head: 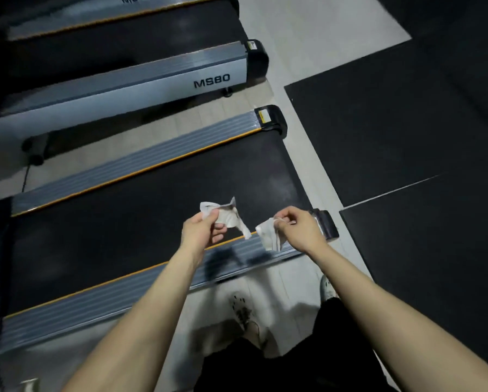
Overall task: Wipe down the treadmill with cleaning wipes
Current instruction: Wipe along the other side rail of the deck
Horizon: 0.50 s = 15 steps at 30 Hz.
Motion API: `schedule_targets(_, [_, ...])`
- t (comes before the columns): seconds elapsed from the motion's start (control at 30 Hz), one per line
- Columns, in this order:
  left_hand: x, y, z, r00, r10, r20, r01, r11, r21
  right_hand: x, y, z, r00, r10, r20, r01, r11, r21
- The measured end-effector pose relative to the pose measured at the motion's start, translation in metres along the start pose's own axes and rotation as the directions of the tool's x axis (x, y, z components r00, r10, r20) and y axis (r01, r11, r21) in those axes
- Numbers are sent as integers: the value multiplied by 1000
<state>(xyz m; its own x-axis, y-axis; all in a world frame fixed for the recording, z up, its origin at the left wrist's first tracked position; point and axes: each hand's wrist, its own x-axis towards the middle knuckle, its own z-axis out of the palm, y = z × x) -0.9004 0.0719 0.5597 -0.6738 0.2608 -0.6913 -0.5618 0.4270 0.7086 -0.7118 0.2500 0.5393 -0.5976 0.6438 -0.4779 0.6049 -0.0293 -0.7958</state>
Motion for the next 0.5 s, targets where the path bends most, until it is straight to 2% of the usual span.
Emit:
schedule_targets(0.1, [6, -14, -27, 998, 59, -34, -50, 973, 226, -21, 15, 23, 989, 140, -45, -134, 985, 108])
schedule_targets(0.2, [11, -31, -48, 983, 161, -90, -79, 806, 586, -29, 35, 47, 971, 238, -14, -229, 948, 221])
schedule_targets(0.23, [12, -36, -54, 975, 188, -122, -64, 756, 651, -29, 39, 57, 970, 244, 21, -241, 939, 246])
schedule_targets(0.3, [16, -45, -61, 958, 239, -160, -66, 723, 687, -24, 48, 81, 967, 240, 89, -256, 923, 288])
schedule_targets(0.37, [27, -60, -69, 963, 215, -165, -43, 723, 690, -23, 64, 111, 967, 232, 106, -254, 915, 315])
schedule_targets(0.5, [48, -103, -79, 990, 136, -48, -70, 745, 663, -25, 83, 166, 983, 179, 32, -178, 915, 363])
